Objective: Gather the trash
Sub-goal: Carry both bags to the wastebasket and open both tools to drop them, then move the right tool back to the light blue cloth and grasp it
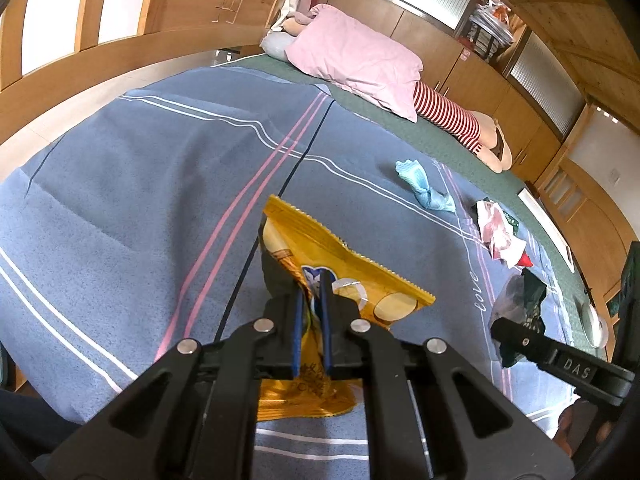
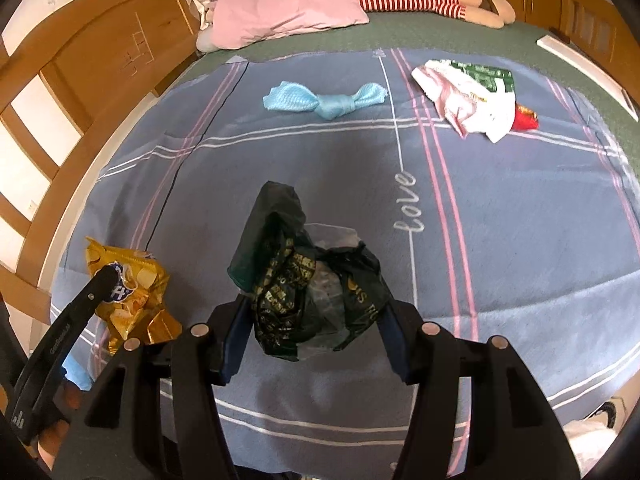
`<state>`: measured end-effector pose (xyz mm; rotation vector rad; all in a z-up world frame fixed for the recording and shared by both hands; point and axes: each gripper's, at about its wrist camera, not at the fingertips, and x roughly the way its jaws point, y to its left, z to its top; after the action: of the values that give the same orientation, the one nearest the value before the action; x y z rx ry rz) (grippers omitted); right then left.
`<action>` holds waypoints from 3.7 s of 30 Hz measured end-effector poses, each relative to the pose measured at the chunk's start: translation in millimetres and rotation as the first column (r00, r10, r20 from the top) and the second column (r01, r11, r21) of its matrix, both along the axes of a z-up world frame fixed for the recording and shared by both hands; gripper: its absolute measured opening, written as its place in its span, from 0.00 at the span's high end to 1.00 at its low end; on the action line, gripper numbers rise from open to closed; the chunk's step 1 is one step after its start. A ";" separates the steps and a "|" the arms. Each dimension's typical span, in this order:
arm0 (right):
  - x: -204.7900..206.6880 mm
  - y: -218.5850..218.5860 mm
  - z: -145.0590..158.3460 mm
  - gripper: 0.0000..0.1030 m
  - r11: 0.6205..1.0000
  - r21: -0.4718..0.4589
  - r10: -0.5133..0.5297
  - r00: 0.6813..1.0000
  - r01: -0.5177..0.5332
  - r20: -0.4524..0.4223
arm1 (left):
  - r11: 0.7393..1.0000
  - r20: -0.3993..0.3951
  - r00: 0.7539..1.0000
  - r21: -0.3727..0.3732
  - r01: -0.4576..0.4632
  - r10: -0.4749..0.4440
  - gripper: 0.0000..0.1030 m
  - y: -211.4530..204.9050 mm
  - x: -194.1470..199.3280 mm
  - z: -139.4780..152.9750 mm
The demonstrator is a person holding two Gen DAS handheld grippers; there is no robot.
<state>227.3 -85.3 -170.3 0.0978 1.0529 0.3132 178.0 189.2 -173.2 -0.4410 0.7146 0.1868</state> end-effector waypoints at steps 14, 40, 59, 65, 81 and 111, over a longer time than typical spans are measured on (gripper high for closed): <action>-6.0 5.0 -8.6 0.45 1.000 0.029 0.000 1.000 0.001 -0.020 | 1.000 0.008 1.000 -0.009 -0.008 0.008 0.92 2.5 -2.4 2.1; -43.3 -31.9 32.1 0.44 0.997 0.078 -0.031 0.997 0.025 0.073 | 0.991 0.025 0.997 -0.111 0.071 -0.069 0.93 1.7 -14.8 1.1; -128.2 -143.1 70.7 0.44 0.986 0.122 -0.134 0.978 0.115 0.160 | 0.904 0.075 0.990 -0.405 0.137 -0.117 0.94 30.3 -15.0 -19.6; -195.6 -173.3 43.3 0.34 0.988 -0.150 -0.050 0.999 0.048 -0.010 | 0.880 0.130 0.966 -0.399 0.256 -0.222 0.94 7.2 -12.4 -9.4; -223.0 -283.8 67.0 0.06 0.795 0.316 -0.551 0.834 0.518 0.020 | 0.536 0.218 0.657 -0.425 0.729 -0.721 0.80 -183.5 -72.6 29.3; -126.1 -141.0 39.1 0.06 0.930 0.167 -0.319 0.945 0.327 -0.075 | 0.969 0.101 0.968 0.117 0.216 -0.228 0.09 27.3 20.1 77.9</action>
<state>101.2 -226.2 -131.3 0.4371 1.0342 0.1049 198.1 216.5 -95.3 -0.2663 0.6332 -0.0125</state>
